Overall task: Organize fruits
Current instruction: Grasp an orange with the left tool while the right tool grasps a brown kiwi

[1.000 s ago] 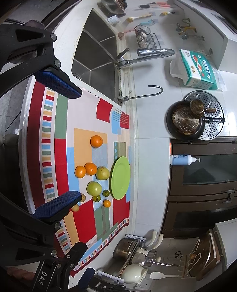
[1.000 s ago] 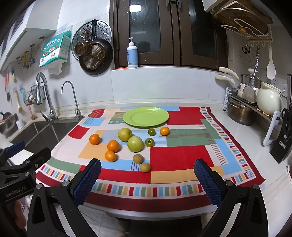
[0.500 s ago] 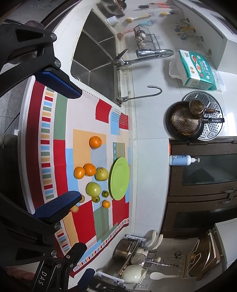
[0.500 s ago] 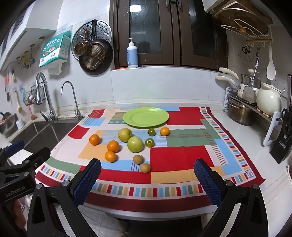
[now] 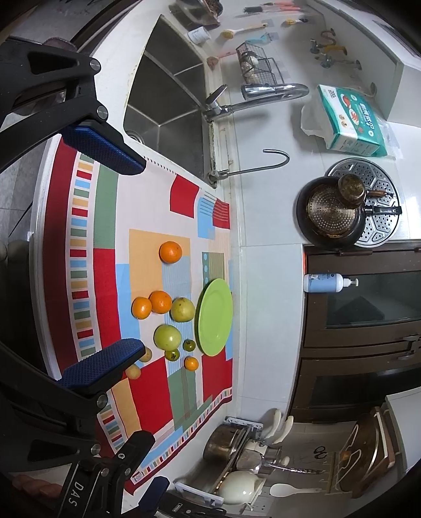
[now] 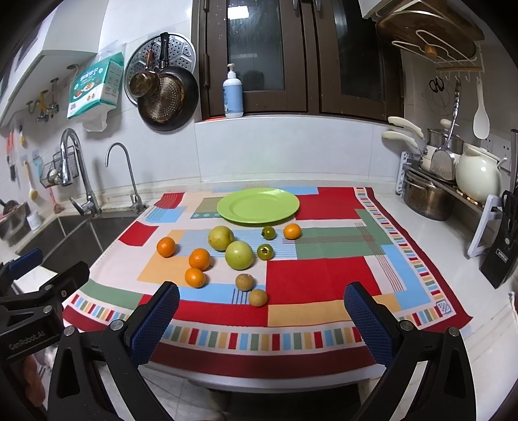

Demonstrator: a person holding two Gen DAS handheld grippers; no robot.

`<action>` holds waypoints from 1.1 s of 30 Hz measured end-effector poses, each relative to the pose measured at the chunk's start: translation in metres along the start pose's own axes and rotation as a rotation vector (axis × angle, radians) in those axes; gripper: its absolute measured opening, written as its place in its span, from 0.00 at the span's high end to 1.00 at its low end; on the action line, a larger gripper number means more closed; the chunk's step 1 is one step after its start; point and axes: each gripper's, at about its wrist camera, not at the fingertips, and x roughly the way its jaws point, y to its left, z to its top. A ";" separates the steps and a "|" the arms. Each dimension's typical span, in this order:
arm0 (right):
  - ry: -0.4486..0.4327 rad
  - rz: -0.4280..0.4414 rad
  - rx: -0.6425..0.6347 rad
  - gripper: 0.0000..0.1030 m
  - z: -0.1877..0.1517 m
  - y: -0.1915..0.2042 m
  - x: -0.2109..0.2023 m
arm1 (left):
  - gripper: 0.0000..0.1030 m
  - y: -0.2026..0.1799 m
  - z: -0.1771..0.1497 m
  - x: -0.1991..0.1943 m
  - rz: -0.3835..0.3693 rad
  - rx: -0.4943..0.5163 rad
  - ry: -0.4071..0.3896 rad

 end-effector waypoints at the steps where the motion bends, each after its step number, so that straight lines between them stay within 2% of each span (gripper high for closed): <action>1: 0.002 -0.001 0.001 0.00 0.001 0.000 0.001 | 0.00 0.000 0.000 0.001 -0.004 0.001 0.001; 13: 0.041 -0.035 0.023 0.00 0.000 0.003 0.025 | 0.00 -0.004 0.003 0.034 -0.048 0.072 0.028; 20: 0.094 -0.077 0.025 0.01 -0.008 0.005 0.058 | 0.10 -0.012 0.001 0.075 -0.110 0.154 0.085; 33: 0.255 -0.103 0.065 0.24 -0.023 0.011 0.130 | 0.29 -0.033 -0.008 0.161 -0.312 0.281 0.233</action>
